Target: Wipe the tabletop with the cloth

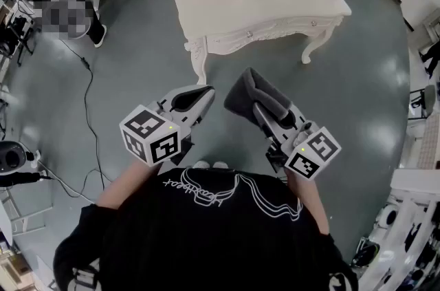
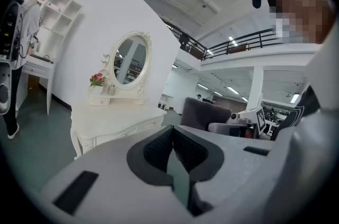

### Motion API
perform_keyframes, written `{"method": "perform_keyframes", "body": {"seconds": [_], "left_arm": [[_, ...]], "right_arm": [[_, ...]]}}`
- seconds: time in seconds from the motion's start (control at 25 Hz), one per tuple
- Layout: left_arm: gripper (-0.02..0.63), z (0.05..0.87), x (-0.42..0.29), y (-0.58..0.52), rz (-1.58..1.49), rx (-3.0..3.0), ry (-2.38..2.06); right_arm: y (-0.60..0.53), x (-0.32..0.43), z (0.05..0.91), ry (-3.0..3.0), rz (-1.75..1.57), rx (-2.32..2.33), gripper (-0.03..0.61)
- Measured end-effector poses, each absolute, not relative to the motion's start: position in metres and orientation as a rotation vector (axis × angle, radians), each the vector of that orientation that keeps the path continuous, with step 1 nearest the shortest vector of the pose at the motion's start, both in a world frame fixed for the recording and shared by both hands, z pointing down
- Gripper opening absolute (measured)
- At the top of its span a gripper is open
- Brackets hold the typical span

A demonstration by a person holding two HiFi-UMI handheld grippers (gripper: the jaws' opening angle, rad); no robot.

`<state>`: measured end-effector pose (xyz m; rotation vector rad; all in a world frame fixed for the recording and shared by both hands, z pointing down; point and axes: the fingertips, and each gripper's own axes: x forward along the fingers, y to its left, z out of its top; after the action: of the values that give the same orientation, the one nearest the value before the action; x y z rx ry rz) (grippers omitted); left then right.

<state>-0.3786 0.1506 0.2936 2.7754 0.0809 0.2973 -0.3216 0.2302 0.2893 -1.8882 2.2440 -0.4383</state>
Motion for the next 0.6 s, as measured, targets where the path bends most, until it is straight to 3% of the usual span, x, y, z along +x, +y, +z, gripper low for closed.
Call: {"method": "perform_keyframes", "body": {"seconds": [0.6], "left_arm": [[0.005, 0.287, -0.380, 0.190, 0.245, 2.810, 0.082]], "right_arm": [[0.264, -0.317, 0.278, 2.274, -0.357, -1.937, 0.051]]}}
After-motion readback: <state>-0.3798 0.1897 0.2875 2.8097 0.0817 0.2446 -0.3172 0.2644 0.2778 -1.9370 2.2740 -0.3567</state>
